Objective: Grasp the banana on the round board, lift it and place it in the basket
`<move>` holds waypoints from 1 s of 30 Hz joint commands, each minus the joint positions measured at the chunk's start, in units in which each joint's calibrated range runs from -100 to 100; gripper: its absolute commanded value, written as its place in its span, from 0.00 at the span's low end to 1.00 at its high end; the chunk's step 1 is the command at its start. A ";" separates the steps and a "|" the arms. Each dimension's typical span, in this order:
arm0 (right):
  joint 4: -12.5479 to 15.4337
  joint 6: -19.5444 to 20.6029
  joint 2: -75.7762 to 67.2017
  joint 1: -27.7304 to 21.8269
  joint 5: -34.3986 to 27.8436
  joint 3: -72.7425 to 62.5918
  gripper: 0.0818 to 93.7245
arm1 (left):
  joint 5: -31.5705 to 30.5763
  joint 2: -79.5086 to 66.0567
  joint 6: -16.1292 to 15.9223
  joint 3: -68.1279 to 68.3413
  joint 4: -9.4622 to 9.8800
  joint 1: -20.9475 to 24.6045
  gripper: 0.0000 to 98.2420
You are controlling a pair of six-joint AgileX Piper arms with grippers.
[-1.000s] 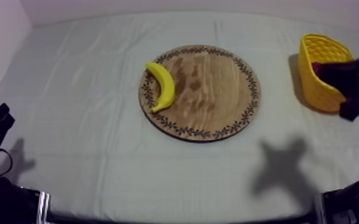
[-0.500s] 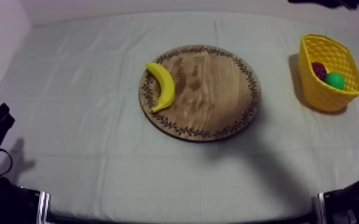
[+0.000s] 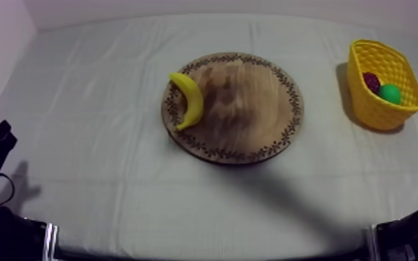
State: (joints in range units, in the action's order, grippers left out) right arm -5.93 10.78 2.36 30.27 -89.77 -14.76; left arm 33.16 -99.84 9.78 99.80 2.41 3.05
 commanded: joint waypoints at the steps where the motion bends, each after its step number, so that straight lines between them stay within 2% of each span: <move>1: -0.21 0.92 7.21 0.42 -1.46 -5.31 0.01 | -0.01 0.02 0.01 -0.02 0.01 0.02 0.00; 9: -1.60 2.04 17.76 2.01 -5.44 -13.71 0.01 | -0.01 0.02 0.01 -0.02 0.01 0.02 0.00; 12: -2.16 2.21 20.00 2.28 -6.65 -15.69 0.05 | -0.01 0.02 0.01 -0.02 0.01 0.02 0.00; 14: -2.17 2.84 20.72 2.13 -7.20 -16.34 0.14 | -0.01 0.02 0.01 -0.02 0.01 0.02 0.00; 18: -2.17 3.95 21.11 1.77 -7.77 -15.62 0.36 | -0.01 0.02 0.01 -0.02 0.01 0.02 0.00; 22: -1.68 3.17 21.00 1.48 -7.93 -15.01 0.57 | -0.01 0.02 0.01 -0.02 0.01 0.02 0.00; 26: -1.75 2.94 20.80 1.44 -8.02 -14.78 0.70 | -0.01 0.02 0.01 -0.02 0.01 0.02 0.00; 30: -1.75 3.22 20.77 1.49 -8.05 -13.89 0.78 | -0.01 0.02 0.01 -0.02 0.01 0.02 0.00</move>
State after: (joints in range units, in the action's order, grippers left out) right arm -7.65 13.85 23.08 31.73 -97.78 -28.86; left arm 33.16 -99.84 9.78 99.80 2.41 3.05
